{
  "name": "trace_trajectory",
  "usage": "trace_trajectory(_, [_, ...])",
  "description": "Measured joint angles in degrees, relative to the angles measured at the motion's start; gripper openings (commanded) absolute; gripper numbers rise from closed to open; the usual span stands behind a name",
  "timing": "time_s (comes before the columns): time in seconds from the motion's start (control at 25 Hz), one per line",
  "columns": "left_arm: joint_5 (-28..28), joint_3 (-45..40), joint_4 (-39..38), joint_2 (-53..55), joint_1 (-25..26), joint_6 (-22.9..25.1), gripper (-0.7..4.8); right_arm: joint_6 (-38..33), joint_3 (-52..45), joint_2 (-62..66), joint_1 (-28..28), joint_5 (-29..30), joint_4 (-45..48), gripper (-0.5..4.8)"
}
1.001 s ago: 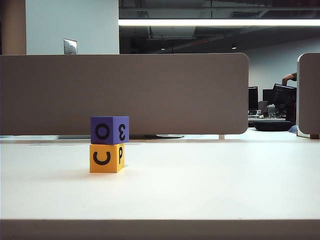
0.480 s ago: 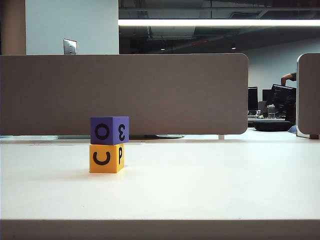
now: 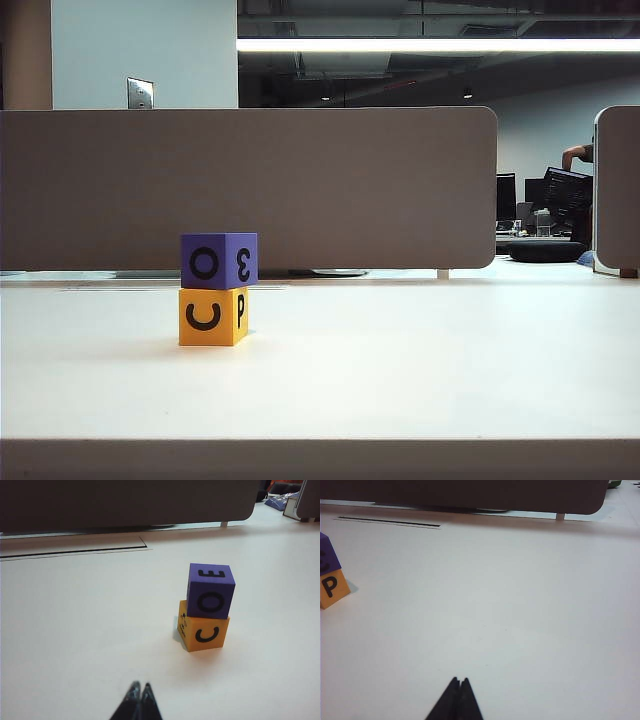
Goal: Stack the letter block on the right onto the letter block on the left.
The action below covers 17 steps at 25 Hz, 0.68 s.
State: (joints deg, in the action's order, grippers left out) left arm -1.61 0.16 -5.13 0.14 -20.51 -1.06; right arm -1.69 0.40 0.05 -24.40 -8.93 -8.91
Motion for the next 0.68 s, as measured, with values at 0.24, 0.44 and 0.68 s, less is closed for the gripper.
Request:
trace_trajectory(0.24, [0.02, 0.00, -0.68, 0.00, 0.00, 0.00, -0.05, 0.00, 0.00, 0.00, 0.00, 0.02, 0.00, 0.13])
trace_trajectory(0.44, [0.02, 0.00, -0.70, 0.00, 0.00, 0.00, -0.05, 0.02, 0.00, 0.02, 0.00, 0.00, 0.00, 0.13])
trace_trajectory(0.68, [0.02, 0.00, -0.70, 0.00, 0.00, 0.00, -0.05, 0.02, 0.00, 0.00, 0.00, 0.00, 0.00, 0.12])
